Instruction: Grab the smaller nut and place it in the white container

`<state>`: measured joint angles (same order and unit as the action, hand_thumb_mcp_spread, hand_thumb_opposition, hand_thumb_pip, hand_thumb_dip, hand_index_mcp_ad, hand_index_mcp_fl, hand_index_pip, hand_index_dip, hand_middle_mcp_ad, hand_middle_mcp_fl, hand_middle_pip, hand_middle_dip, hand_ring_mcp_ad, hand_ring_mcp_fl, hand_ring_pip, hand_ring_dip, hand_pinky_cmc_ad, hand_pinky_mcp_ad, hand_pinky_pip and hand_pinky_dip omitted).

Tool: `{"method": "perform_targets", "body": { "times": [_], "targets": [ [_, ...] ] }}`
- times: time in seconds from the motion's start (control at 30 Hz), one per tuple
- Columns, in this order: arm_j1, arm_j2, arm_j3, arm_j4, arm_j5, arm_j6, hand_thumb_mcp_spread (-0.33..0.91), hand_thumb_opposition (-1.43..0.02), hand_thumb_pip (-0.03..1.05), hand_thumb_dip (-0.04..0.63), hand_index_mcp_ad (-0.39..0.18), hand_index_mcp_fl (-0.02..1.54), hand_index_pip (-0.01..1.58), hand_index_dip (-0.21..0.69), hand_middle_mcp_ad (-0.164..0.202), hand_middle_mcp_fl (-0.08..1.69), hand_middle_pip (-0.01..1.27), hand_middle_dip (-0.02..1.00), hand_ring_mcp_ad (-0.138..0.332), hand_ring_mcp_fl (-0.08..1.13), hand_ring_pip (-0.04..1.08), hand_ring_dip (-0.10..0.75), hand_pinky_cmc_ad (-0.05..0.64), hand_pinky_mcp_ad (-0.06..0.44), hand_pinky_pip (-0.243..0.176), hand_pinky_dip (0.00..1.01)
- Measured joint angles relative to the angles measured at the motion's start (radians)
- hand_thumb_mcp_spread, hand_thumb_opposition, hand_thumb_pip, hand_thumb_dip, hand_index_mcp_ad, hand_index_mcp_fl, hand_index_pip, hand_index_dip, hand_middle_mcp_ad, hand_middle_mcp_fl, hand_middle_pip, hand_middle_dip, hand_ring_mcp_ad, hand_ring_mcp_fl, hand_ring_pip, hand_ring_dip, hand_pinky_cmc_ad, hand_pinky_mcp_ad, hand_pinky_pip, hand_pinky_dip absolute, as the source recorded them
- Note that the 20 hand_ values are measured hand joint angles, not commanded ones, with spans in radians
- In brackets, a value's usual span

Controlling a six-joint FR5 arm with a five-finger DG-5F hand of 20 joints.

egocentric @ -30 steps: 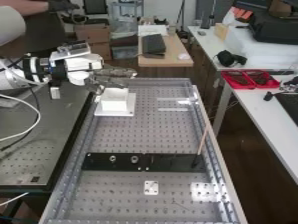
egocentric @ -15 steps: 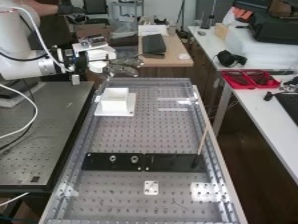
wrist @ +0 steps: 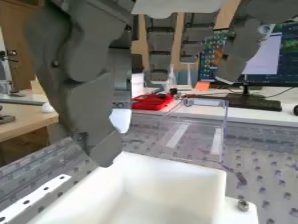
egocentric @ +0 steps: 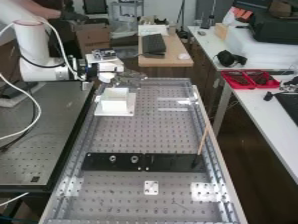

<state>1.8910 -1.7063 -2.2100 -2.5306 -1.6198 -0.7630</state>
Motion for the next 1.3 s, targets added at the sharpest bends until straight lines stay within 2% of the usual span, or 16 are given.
{"method": "perform_targets", "body": {
  "times": [0.23, 0.43, 0.53, 0.6, 0.63, 0.7, 0.77, 0.87, 0.93, 0.97, 1.07, 1.13, 1.23, 1.3],
  "targets": [
    [0.02, -0.027, -0.005, -0.004, 0.046, 0.001, 0.52, -0.99, 0.58, 0.218, -0.169, 0.45, 1.54, 0.187, 0.07, 0.2, 0.13, 0.23, 0.108, 0.01, 0.09, 0.089, 0.379, 0.297, -0.003, 0.25],
    [0.011, -0.022, -0.011, -0.024, 0.056, 0.004, 0.52, -0.99, 0.58, 0.218, -0.169, 0.45, 1.54, 0.188, 0.072, 0.2, 0.13, 0.23, 0.112, 0.01, 0.09, 0.087, 0.379, 0.297, -0.003, 0.25],
    [0.004, -0.009, -0.012, -0.047, 0.052, 0.001, 0.52, -0.97, 0.58, 0.223, -0.176, 0.38, 1.49, 0.188, 0.068, 0.18, 0.13, 0.23, 0.108, 0.0, 0.09, 0.089, 0.38, 0.297, -0.003, 0.25],
    [-0.007, 0.009, -0.012, -0.079, 0.043, -0.004, 0.51, -0.93, 0.58, 0.227, -0.188, 0.22, 1.37, 0.176, 0.073, 0.16, 0.13, 0.23, 0.108, 0.0, 0.09, 0.089, 0.38, 0.297, -0.003, 0.25],
    [-0.014, 0.022, -0.011, -0.095, 0.035, -0.008, 0.51, -0.91, 0.58, 0.227, -0.201, 0.12, 1.25, 0.168, 0.065, 0.13, 0.13, 0.23, 0.108, 0.01, 0.09, 0.089, 0.38, 0.297, -0.003, 0.25],
    [-0.03, 0.043, -0.011, -0.113, 0.021, -0.011, 0.48, -0.9, 0.63, 0.227, -0.204, 0.08, 1.11, 0.154, 0.065, 0.14, 0.13, 0.23, 0.108, 0.01, 0.09, 0.089, 0.38, 0.297, -0.012, 0.28],
    [-0.054, 0.066, -0.01, -0.133, 0.0, -0.013, 0.44, -0.89, 0.63, 0.227, -0.199, 0.06, 0.91, 0.106, 0.072, 0.11, 0.13, 0.23, 0.113, 0.0, 0.09, 0.089, 0.38, 0.297, -0.021, 0.31],
    [-0.084, 0.086, -0.007, -0.146, -0.033, -0.013, 0.42, -0.87, 0.63, 0.225, -0.201, 0.0, 0.68, 0.087, 0.07, 0.05, 0.13, 0.23, 0.113, 0.01, 0.09, 0.089, 0.38, 0.297, -0.028, 0.34],
    [-0.118, 0.106, 0.003, -0.157, -0.069, -0.011, 0.42, -0.85, 0.63, 0.225, -0.201, 0.0, 0.6, 0.087, 0.07, 0.05, 0.13, 0.23, 0.113, 0.0, 0.09, 0.089, 0.382, 0.297, -0.024, 0.35],
    [-0.121, 0.108, 0.004, -0.158, -0.072, -0.011, 0.41, -0.85, 0.63, 0.225, -0.201, 0.01, 0.58, 0.086, 0.07, 0.05, 0.13, 0.23, 0.113, 0.0, 0.09, 0.087, 0.379, 0.297, -0.04, 0.36],
    [-0.175, 0.133, 0.041, -0.188, -0.127, -0.006, 0.4, -0.83, 0.63, 0.225, -0.204, 0.0, 0.51, 0.086, 0.072, 0.05, 0.13, 0.23, 0.113, 0.0, 0.09, 0.087, 0.382, 0.297, -0.044, 0.38],
    [-0.211, 0.146, 0.077, -0.216, -0.159, -0.006, 0.38, -0.82, 0.63, 0.225, -0.199, 0.01, 0.47, 0.087, 0.065, 0.05, 0.13, 0.23, 0.113, 0.0, 0.09, 0.089, 0.382, 0.297, -0.044, 0.4],
    [-0.268, 0.162, 0.14, -0.258, -0.195, -0.007, 0.35, -0.8, 0.61, 0.225, -0.202, 0.01, 0.4, 0.087, 0.07, 0.05, 0.13, 0.23, 0.113, 0.0, 0.09, 0.089, 0.38, 0.297, -0.061, 0.45],
    [-0.298, 0.169, 0.179, -0.281, -0.203, -0.003, 0.34, -0.79, 0.6, 0.225, -0.188, 0.0, 0.35, 0.086, 0.073, 0.05, 0.13, 0.23, 0.113, 0.0, 0.08, 0.089, 0.38, 0.297, -0.058, 0.46]
  ]
}}
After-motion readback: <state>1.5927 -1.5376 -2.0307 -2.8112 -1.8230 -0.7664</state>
